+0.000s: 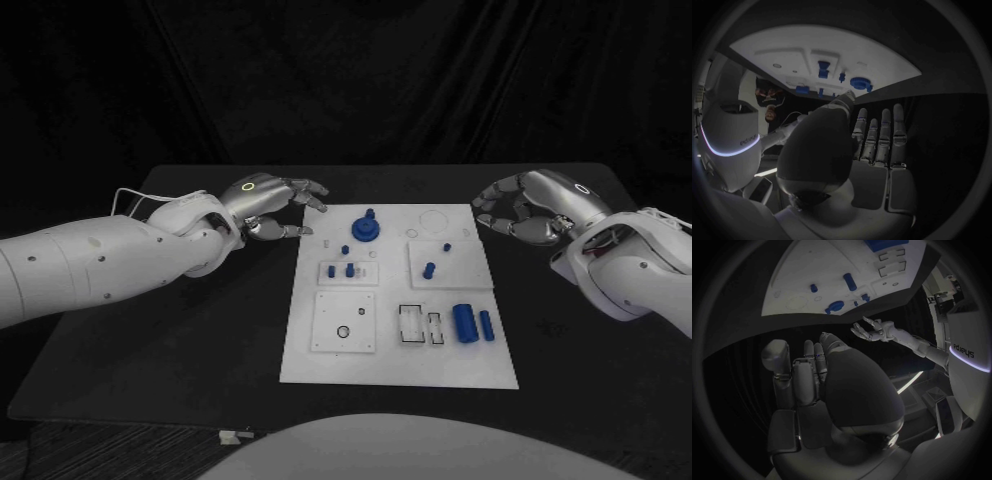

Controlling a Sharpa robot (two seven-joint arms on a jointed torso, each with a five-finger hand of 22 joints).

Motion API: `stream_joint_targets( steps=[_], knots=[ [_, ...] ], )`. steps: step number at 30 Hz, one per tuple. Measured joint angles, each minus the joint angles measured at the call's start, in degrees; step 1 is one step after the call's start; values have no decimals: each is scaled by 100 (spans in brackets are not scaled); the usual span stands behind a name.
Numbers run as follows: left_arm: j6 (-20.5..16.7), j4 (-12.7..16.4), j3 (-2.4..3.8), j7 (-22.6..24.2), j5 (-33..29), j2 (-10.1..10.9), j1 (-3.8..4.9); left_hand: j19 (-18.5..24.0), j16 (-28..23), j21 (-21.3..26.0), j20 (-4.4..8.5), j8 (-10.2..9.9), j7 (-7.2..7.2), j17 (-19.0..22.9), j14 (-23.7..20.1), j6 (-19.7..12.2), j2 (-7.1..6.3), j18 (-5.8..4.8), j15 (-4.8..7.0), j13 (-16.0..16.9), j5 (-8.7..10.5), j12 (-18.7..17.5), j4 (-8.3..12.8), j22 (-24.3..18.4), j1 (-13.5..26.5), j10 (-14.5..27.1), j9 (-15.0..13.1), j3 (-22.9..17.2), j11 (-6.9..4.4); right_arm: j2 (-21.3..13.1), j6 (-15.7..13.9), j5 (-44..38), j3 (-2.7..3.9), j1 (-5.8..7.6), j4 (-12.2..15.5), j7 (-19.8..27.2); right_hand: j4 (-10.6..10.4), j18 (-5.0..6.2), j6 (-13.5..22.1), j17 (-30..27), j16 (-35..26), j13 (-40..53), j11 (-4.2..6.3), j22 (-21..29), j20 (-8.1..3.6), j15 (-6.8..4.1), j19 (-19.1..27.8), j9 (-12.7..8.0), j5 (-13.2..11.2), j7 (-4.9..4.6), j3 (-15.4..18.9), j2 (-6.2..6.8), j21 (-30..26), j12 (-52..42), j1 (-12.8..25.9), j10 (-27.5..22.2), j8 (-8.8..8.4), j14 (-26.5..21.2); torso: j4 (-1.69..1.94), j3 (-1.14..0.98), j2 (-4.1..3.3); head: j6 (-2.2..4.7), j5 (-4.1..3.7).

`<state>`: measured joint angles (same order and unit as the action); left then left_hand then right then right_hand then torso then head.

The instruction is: Assemble the parts on the task board

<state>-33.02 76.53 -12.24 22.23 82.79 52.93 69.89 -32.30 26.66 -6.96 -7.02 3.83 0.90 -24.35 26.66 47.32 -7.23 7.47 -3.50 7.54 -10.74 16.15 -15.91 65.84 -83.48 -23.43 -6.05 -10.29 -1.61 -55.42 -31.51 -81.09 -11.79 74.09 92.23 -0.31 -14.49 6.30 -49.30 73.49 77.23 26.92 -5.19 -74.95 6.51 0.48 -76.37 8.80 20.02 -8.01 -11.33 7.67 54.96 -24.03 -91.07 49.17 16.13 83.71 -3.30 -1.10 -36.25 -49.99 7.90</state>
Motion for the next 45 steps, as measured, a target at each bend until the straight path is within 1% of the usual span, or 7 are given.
stream_joint_targets(
  steps=[3, 6, 8, 10, 17, 27, 45],
  knots=[
    [144, 11, 1, 386, -1108, 31, 7, 1633, -1284, 335, -57, 0, -75, 1089, -1538, -388, 201, -133, 155, -269, -167, -209, -65, -973, 389, 992, 106, 482, -59, 133, 250, -327, 0, 54, -144, -93, 39, -1, -38, 136, 171, -486, 0, 0, -49, -23, -150, -43, -959, 36, -554, 115, 269, 309, -141, 159, -119, 22, -3, 0, 2, 0, -37],
    [590, 15, 2, 746, -2280, 20, 14, 2964, -2505, 526, -67, -72, -156, 2265, -2556, -1510, 507, -183, 199, -549, -567, -844, -70, -4188, 1159, 1919, 271, 1095, -164, 296, 545, -685, -2, 78, -322, -174, -76, 0, 9, 146, 364, -726, 8, 1, -101, -55, -327, -78, -1434, 178, -777, 362, 624, 438, 132, 187, -229, 33, 3, -4, 5, 0, -71],
    [1033, 15, 3, 992, -3192, -16, 16, 3165, -2635, 608, -70, -106, -213, 2401, -2636, -2016, 485, -170, 155, -611, -567, -1005, -98, -5344, 1377, 2134, 319, 1440, -223, 407, 786, -950, -2, 86, -430, -221, -124, -192, -14, 146, 783, -824, 8, 1, -145, -136, -687, -85, -1404, 218, -674, 451, 1530, 438, 488, 187, -300, 29, 14, -8, 5, 0, -100],
    [1485, 33, 2, 1177, -4102, -62, 16, 3216, -2646, 634, -66, -174, -335, 2420, -2648, -2667, 619, -32, 149, -659, -353, -1196, -100, -5914, 1692, 2252, 385, 1576, -338, 488, 1009, -1176, -3, 90, -501, -252, -121, -192, -32, 146, 804, -914, 8, 1, -180, -147, -748, -92, -1043, 344, -663, 482, 1714, 438, 547, 187, -372, 26, 26, -13, 5, 0, -143],
    [2571, 268, 0, 1468, -6454, -182, 10, 3248, -2646, 656, 31, -206, -637, 2430, -2674, -3485, 1028, 188, 366, -709, 323, -1421, -91, -6319, 2153, 2344, 450, 1820, -621, 605, 1534, -1627, -4, 92, -628, -295, 58, -190, -91, 146, 754, -1094, 56, 1, -180, -176, -748, -111, -70, 302, -876, 551, 1764, 460, 615, 235, -485, 29, 55, -33, 4, 0, -278],
    [3039, 421, 0, 1600, -7505, -224, -19, 3235, -2646, 656, 715, -240, -800, 2430, -2674, -3826, 1309, 186, 526, -716, 575, -1444, -90, -6577, 2184, 2344, 475, 2189, -700, 699, 1825, -1846, -4, 84, -748, -298, 97, -189, -240, 145, 754, -1197, 85, 2, -180, -176, -748, -87, -505, 193, -947, 580, 1771, 460, 780, 328, -509, 28, 157, -25, -53, 0, -425],
    [3151, 498, -3, 1640, -7788, -171, -28, 3234, -2645, 656, 527, -267, -887, 2428, -2674, -4098, 1494, 131, 525, -715, 637, -1444, -83, -6579, 2141, 2343, 499, 2380, -760, 949, 1842, -1932, -2, 10, -1003, -230, 130, -187, -374, 144, 754, -1207, 110, 3, -200, -217, -768, -23, -542, 121, -979, 565, 1794, 366, 856, 446, -510, 29, 275, 48, -139, 0, -558]
  ],
)
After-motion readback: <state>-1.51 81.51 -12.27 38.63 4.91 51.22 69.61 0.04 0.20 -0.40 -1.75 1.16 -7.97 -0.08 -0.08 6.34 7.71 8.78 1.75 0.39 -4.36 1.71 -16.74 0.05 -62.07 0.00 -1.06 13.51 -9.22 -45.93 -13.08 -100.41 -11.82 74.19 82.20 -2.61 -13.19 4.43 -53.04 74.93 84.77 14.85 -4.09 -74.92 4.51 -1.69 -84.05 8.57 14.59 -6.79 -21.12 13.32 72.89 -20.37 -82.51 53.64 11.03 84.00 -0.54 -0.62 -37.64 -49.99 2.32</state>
